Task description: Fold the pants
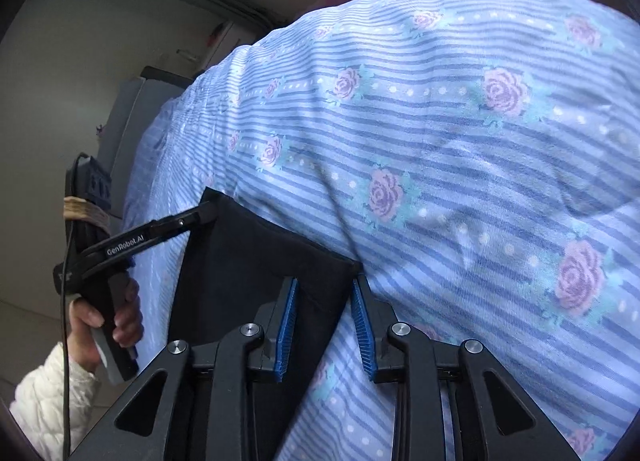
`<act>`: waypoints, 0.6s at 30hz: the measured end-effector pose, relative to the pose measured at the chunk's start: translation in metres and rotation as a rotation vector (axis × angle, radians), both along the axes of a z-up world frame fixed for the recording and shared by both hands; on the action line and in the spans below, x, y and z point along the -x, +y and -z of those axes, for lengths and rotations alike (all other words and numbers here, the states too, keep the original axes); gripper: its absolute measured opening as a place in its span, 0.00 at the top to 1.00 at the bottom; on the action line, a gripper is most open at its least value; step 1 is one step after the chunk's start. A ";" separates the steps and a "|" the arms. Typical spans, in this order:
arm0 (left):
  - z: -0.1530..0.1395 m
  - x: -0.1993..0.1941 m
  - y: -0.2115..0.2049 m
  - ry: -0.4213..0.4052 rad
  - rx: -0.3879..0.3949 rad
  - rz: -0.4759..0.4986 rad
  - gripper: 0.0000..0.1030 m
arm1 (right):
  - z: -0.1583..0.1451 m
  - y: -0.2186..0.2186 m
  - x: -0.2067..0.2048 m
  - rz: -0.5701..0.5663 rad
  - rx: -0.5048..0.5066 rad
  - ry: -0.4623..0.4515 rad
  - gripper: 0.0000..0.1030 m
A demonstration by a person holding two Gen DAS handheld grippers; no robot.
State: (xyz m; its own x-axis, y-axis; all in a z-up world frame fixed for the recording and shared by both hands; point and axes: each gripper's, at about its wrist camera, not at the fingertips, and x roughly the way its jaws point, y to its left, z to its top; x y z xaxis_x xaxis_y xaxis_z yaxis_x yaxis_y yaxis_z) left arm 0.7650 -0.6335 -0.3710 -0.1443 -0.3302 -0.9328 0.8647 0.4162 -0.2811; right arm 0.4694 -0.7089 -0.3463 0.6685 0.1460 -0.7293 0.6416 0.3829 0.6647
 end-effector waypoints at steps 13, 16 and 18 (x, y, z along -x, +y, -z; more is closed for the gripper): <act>-0.040 0.029 -0.005 -0.074 0.058 0.014 0.89 | -0.052 0.005 0.002 -0.043 0.156 0.010 0.88; -0.074 0.033 0.004 -0.086 0.126 0.019 0.89 | -0.086 0.016 -0.001 -0.082 0.231 -0.010 0.88; -0.106 0.038 0.024 -0.117 0.189 0.011 0.89 | -0.117 0.032 -0.002 -0.130 0.325 -0.025 0.88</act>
State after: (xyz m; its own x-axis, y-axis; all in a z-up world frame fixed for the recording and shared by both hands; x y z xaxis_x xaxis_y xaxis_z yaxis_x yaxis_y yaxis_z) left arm 0.7273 -0.6090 -0.2648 -0.0436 -0.4999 -0.8650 0.9001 0.3560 -0.2511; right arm 0.4713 -0.6770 -0.2294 0.6777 -0.0063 -0.7353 0.5589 0.6541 0.5096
